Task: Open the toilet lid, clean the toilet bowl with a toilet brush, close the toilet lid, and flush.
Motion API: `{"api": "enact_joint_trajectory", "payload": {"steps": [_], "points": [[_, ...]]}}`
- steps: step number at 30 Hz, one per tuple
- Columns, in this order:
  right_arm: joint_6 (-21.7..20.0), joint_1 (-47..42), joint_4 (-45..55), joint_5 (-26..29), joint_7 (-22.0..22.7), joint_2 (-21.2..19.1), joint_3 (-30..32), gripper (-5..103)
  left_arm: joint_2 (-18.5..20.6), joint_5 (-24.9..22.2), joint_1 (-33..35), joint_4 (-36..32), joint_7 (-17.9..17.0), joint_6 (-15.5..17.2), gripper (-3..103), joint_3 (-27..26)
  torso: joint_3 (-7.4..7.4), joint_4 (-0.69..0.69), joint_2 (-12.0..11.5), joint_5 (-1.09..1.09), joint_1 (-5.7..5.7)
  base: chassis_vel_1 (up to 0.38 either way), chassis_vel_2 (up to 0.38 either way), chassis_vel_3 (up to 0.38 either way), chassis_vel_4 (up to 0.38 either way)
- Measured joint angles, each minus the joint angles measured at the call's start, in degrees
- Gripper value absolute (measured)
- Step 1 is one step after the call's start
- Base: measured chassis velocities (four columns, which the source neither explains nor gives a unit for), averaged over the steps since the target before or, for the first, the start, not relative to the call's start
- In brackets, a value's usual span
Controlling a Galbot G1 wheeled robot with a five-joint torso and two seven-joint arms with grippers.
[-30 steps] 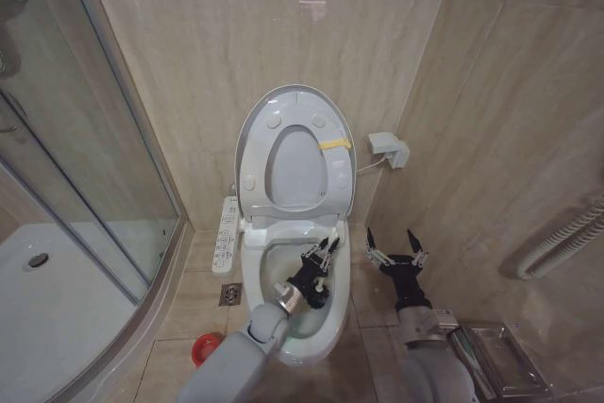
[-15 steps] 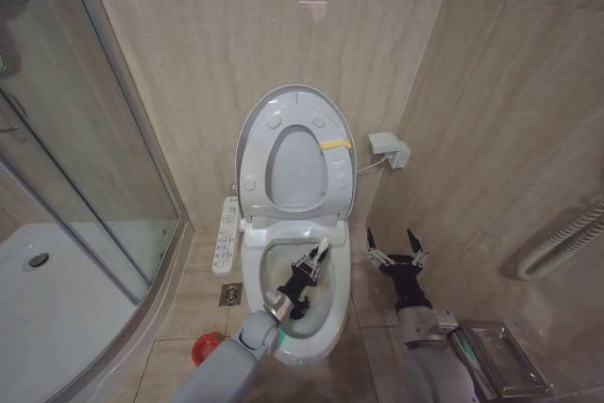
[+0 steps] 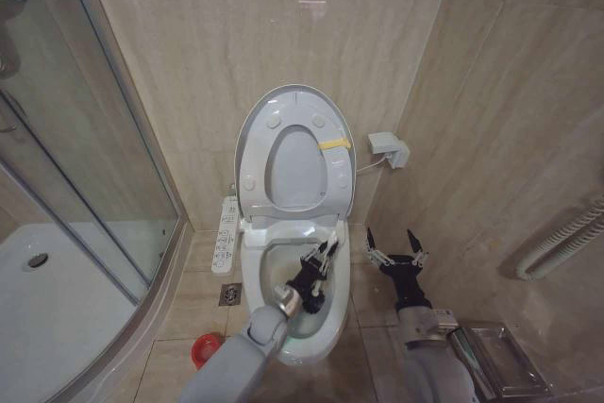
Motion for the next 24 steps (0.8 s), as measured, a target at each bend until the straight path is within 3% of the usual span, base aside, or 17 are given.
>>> {"api": "enact_joint_trajectory", "payload": {"steps": [5, 17, 24], "points": [[0.0, 0.0, 0.0, 0.0, 0.0, 0.0, 0.0, 100, 2.9, 0.2, 2.7, -2.2, 0.1, -0.2, 19, -1.8, 0.0, 0.0, 0.0, 0.0, 0.0, 0.0, 0.0, 0.0, 0.0], [0.0, 0.0, 0.0, 0.0, 0.0, 0.0, 0.0, 100, 12.7, -0.8, 10.0, -14.6, -0.1, 0.6, 19, -5.7, 0.0, -0.01, 0.0, -0.02, -0.01, 0.0, 0.0, 0.0, 0.0], [0.0, 0.0, 0.0, 0.0, 0.0, 0.0, 0.0, 100, 16.6, -1.2, 14.5, -17.3, -0.5, 0.5, 19, -7.6, 0.0, -0.01, 0.0, -0.01, -0.01, 0.0, 0.0, 0.0, 0.0]]}}
